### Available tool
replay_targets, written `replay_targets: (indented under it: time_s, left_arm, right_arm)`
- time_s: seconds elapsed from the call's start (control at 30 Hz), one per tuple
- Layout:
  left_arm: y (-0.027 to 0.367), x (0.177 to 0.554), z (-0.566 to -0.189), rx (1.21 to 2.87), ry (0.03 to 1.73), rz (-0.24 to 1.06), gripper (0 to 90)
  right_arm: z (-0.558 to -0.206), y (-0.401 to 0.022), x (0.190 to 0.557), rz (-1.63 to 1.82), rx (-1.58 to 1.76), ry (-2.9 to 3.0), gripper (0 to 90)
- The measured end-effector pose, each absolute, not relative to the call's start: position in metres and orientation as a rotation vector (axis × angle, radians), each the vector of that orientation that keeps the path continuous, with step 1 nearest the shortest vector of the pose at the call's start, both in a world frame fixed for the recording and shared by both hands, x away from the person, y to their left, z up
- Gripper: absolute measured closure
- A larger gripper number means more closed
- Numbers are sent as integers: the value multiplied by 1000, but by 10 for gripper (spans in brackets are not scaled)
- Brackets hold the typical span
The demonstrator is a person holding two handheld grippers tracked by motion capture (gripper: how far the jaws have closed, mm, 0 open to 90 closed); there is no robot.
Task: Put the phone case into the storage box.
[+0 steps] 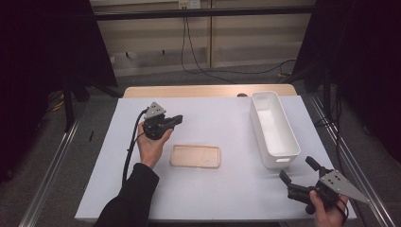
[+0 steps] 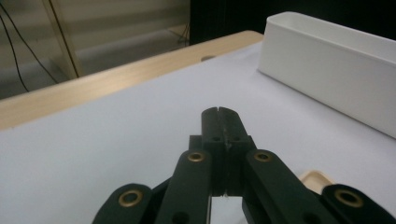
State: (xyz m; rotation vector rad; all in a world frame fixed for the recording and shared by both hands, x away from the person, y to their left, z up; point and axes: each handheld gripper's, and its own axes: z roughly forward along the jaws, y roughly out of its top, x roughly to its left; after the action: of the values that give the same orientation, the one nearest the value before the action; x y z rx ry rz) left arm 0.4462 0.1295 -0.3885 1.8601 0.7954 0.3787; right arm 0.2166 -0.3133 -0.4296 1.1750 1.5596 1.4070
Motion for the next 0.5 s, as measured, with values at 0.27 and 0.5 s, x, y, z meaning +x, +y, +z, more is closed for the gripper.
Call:
replay_targets:
  time_s: [0.27, 0.5]
  left_arm:
    - [127, 452, -391, 1922, 857, 302, 900]
    - [122, 458, -396, 1982, 910, 218, 900]
  right_arm:
    - [-430, -313, 216, 1407, 1177, 1557, 0]
    - [-430, -314, 216, 1405, 1178, 1556, 0]
